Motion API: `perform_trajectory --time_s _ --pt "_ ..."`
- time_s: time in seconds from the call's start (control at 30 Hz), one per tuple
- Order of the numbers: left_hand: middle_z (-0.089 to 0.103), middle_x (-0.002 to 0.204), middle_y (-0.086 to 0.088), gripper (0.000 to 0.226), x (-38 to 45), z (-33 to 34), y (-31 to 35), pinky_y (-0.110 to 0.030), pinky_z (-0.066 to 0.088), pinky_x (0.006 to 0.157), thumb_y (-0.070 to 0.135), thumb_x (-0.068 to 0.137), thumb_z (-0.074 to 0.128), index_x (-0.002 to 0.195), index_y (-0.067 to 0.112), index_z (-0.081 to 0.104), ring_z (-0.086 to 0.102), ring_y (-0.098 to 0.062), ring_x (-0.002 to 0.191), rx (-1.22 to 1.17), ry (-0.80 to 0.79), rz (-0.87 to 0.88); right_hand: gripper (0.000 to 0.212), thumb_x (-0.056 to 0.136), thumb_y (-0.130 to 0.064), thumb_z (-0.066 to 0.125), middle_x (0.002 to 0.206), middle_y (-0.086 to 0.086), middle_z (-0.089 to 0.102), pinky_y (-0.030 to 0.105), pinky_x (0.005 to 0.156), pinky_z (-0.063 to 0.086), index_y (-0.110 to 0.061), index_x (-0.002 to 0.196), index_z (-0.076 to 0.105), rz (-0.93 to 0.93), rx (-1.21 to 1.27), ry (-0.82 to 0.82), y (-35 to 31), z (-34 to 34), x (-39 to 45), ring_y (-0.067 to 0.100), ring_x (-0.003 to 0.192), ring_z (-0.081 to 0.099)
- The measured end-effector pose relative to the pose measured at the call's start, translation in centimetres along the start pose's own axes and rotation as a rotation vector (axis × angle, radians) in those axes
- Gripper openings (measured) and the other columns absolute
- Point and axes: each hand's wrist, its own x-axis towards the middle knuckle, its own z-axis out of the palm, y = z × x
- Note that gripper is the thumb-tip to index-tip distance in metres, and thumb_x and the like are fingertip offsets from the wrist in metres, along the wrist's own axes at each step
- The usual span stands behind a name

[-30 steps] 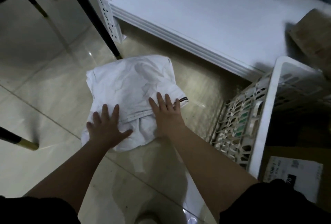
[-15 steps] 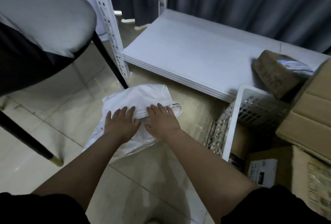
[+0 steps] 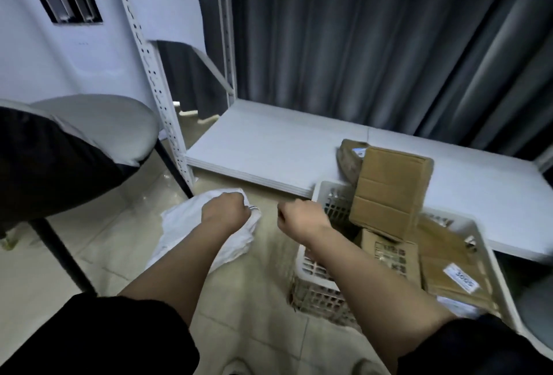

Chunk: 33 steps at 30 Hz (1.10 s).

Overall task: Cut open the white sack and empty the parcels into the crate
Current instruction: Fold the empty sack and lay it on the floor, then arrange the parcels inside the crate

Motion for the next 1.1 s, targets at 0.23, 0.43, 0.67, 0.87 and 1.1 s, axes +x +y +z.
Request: perform_trajectory --time_s 0.23,0.43,0.67,0.87,1.1 --pt "0.061 0.120 -0.012 0.027 -7.3 -3.9 11.1 -0.031 0.043 0.079 0.019 0.091 0.042 0.111 0.012 0.058 0.058 -0.032 0.110 0.038 0.078 0.232 0.027 0.094 -0.025 0.042 0.111 0.012 0.066 0.033 0.073 0.045 -0.014 0.108 0.062 0.180 -0.054 0.067 5.9 -6.5 -10.8 0.034 0.101 0.063" --pt "0.063 0.119 -0.008 0.028 -12.5 -4.1 19.0 -0.032 0.046 0.083 0.027 0.093 0.045 0.114 0.016 0.060 0.059 -0.030 0.109 0.050 0.057 0.389 0.026 0.093 -0.029 0.044 0.107 0.011 0.068 0.034 0.072 0.047 -0.015 0.105 0.062 0.340 -0.044 0.086 11.0 -8.5 -18.6 0.034 0.096 0.064" --pt "0.066 0.115 -0.012 0.030 -16.0 -1.7 25.7 -0.035 0.049 0.082 0.028 0.092 0.044 0.110 0.013 0.063 0.062 -0.031 0.106 0.127 0.027 0.539 0.030 0.092 -0.028 0.043 0.113 0.013 0.066 0.035 0.082 0.049 -0.013 0.109 0.063 0.523 -0.004 0.052 15.8 -7.7 -25.2 0.031 0.105 0.062" --pt "0.067 0.110 -0.011 0.029 -15.9 0.1 28.9 -0.035 0.052 0.080 0.031 0.093 0.044 0.107 0.013 0.063 0.064 -0.031 0.099 0.070 -0.038 0.531 0.032 0.091 -0.030 0.044 0.115 0.011 0.065 0.032 0.079 0.047 -0.014 0.113 0.062 0.668 0.070 -0.013 20.2 -6.2 -26.8 0.031 0.104 0.062" --pt "0.050 0.134 -0.010 0.050 -7.7 1.9 29.6 -0.034 0.047 0.084 0.040 0.095 0.047 0.137 0.015 0.038 0.056 -0.027 0.114 -0.131 -0.040 0.401 0.067 0.086 -0.053 0.052 0.137 0.010 0.053 0.039 0.096 0.042 -0.017 0.140 0.034 0.719 0.461 0.005 25.0 -4.0 -18.5 0.032 0.122 0.051"
